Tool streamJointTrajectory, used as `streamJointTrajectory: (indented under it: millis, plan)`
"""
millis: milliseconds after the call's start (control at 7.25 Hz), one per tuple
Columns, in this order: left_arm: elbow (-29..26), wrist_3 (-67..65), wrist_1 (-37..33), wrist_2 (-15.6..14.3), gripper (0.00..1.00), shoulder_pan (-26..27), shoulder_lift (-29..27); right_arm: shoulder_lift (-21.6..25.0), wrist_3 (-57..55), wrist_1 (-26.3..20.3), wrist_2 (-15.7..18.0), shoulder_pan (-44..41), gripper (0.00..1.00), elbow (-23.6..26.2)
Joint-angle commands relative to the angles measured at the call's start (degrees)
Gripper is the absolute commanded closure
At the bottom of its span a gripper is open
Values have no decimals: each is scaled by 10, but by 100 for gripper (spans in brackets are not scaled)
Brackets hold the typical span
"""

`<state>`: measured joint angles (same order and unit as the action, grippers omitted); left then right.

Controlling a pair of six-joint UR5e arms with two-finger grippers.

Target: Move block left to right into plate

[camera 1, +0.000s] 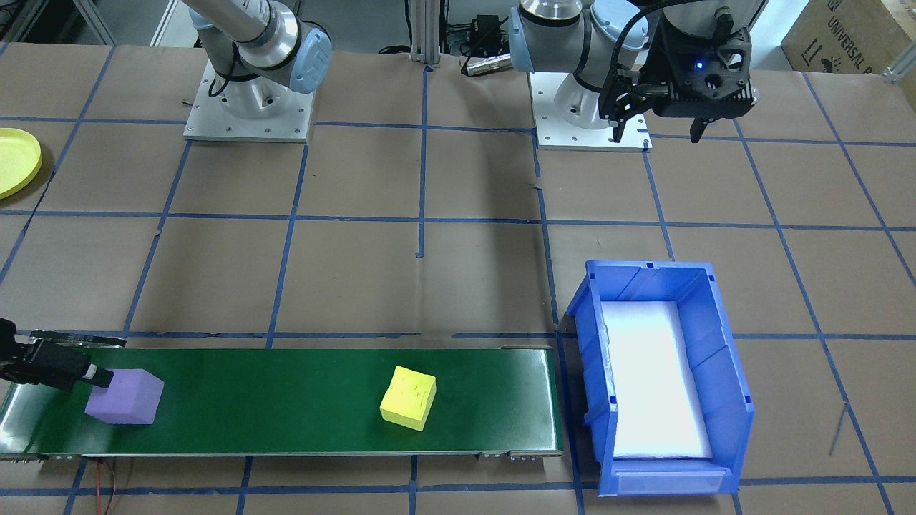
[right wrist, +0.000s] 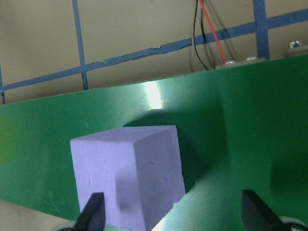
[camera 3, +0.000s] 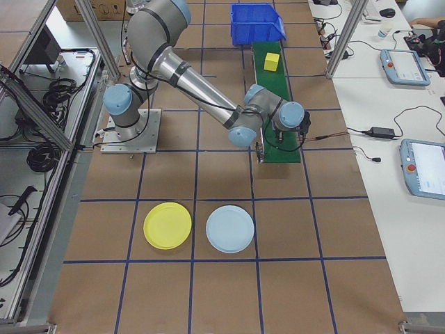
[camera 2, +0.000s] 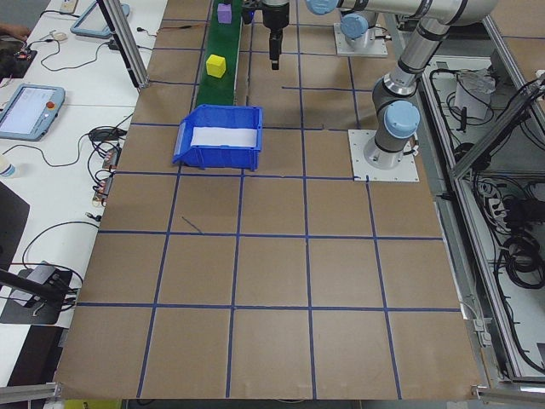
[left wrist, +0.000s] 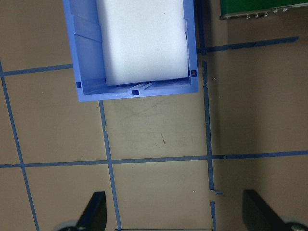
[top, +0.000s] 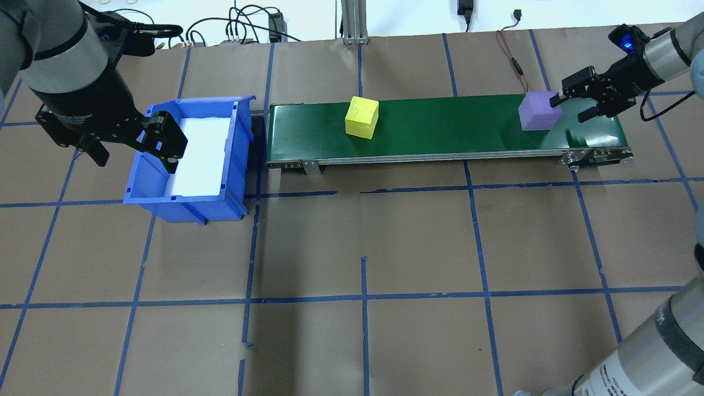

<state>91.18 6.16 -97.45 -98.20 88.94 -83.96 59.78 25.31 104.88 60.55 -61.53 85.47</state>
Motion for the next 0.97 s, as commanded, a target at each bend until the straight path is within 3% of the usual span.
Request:
streamJointTrajectory:
  millis: [0,276,414,828]
  plan:
    - [0,6,3,0,0,-1,0,-5,6,1,0,-3,0,-8]
    - [2,3,40,10,0,-3,-7,-7,7,1,0,-3,2,-7]
    - [4,8,56,40,0,-3,-8,-11,8,1,0,-3,2,-7]
    - [1,24,56,40,0,-20,-7,-18,16,16,18,-3,8,-2]
